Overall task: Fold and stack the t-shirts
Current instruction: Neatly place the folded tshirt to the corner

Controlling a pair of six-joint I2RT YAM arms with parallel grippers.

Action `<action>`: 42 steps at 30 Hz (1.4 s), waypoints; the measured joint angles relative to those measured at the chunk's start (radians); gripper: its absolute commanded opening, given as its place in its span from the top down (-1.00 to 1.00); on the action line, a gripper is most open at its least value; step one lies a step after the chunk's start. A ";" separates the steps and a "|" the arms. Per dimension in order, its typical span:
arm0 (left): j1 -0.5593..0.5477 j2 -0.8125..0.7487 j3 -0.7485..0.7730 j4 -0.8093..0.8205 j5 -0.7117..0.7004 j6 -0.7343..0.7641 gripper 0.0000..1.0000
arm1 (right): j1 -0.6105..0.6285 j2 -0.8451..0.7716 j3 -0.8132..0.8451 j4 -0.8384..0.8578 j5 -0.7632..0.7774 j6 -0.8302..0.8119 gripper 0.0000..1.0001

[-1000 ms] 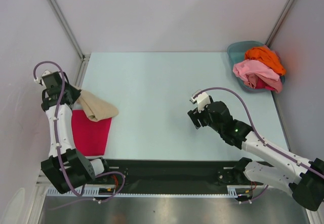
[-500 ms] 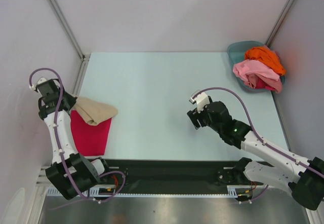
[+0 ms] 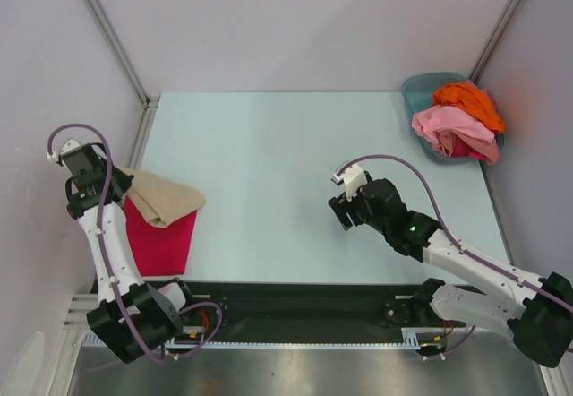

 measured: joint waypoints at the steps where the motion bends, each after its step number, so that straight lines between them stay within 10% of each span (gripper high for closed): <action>1: 0.000 -0.006 0.000 -0.002 -0.006 0.001 0.99 | 0.000 0.000 0.000 0.001 0.000 0.000 -0.49; 33: 0.250 -0.051 -0.251 -0.031 -0.102 -0.119 0.83 | 0.000 0.011 -0.001 0.005 -0.046 0.000 -0.48; 40: 0.325 -0.066 -0.298 -0.036 -0.083 -0.155 -0.99 | 0.000 0.011 -0.003 0.015 -0.053 0.000 -0.48; 42: 0.327 -0.118 -0.312 -0.040 -0.072 -0.186 -1.00 | 0.000 0.011 -0.004 0.016 -0.053 0.001 -0.49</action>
